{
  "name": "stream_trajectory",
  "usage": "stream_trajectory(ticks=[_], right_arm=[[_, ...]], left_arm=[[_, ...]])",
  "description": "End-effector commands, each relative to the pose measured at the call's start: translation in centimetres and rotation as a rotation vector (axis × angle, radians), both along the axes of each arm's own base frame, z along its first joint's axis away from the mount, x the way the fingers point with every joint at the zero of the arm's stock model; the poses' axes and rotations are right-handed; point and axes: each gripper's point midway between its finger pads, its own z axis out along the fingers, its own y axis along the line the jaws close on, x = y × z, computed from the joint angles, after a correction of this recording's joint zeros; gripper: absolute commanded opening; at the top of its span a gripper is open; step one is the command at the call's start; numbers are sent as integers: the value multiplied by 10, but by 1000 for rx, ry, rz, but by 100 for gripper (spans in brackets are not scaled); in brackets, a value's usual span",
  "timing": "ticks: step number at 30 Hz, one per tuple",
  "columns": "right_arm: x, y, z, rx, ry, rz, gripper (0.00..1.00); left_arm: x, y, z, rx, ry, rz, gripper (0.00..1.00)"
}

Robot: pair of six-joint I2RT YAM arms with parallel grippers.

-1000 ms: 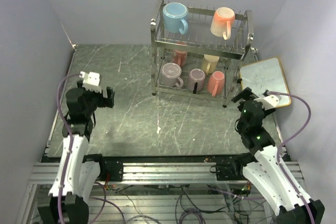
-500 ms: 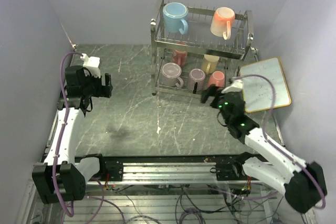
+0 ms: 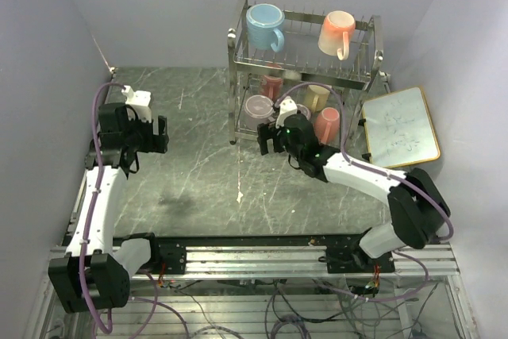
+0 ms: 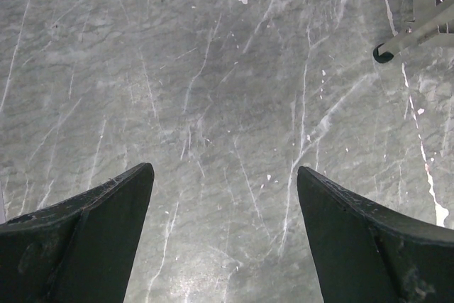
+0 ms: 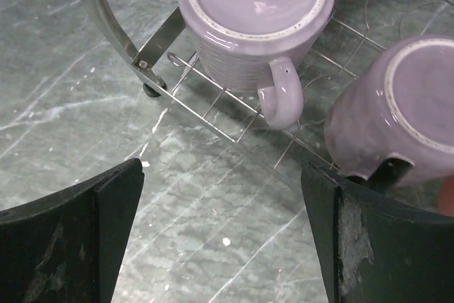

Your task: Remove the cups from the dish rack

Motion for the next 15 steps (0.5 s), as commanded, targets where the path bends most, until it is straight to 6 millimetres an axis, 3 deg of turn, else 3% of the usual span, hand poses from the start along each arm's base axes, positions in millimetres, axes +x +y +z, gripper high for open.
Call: stream_trajectory(ticks=[1,8,15], right_arm=[[19,5,-4,-37,-21,58,92],[37,7,-21,-54,-19,58,77],[50,4,-25,-79,-52,41,70]], left_arm=[[-2,1,20,6,-26,-9,93],[-8,-1,25,11,-21,-26,89],[-18,-12,34,-21,-52,-77,86]])
